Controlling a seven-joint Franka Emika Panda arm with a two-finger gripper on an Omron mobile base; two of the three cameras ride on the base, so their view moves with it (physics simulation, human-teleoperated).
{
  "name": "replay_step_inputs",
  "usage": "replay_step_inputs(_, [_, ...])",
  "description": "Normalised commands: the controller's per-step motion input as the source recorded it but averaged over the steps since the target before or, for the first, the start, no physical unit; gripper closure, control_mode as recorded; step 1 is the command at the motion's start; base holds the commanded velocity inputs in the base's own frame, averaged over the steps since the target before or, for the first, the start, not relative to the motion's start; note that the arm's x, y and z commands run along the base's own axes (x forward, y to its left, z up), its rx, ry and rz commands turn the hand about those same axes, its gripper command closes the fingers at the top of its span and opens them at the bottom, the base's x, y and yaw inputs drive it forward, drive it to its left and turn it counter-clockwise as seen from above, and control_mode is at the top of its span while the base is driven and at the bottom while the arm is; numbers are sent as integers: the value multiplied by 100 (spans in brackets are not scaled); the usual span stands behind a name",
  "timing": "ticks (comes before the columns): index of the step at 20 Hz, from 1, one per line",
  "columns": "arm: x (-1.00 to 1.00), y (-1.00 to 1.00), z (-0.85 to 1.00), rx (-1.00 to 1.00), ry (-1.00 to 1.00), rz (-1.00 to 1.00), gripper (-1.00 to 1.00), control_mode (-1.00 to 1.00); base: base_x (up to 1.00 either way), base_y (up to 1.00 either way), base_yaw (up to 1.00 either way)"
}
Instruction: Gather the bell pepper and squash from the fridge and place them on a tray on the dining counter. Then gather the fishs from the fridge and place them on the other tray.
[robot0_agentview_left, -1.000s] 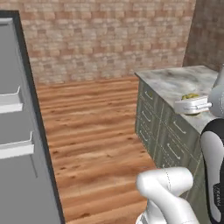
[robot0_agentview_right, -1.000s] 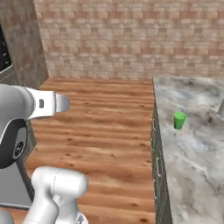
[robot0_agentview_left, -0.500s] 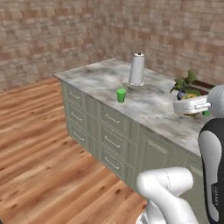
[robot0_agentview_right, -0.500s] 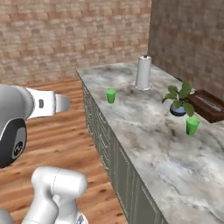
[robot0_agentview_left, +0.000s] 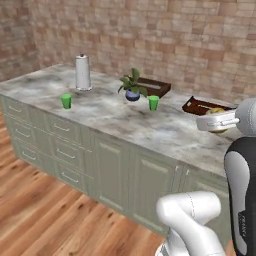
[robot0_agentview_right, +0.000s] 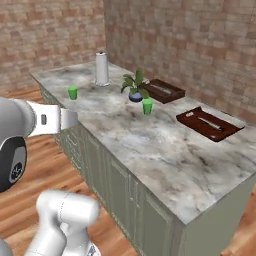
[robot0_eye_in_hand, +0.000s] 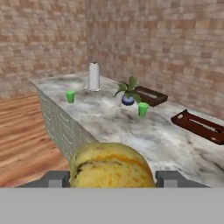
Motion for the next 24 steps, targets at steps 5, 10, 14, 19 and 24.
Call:
replay_step_inputs(5, [0,0,0,0,0,0,100,100,-91,-94,-36])
replay_step_inputs(10, [0,0,0,0,0,0,100,100,-11,-100,-13])
replay_step_inputs(14, [0,0,0,0,0,0,100,100,0,-100,22])
replay_step_inputs(19, [0,0,0,0,0,0,100,100,-13,-100,36])
replay_step_inputs(24, [0,0,0,0,0,0,100,100,-10,-100,51])
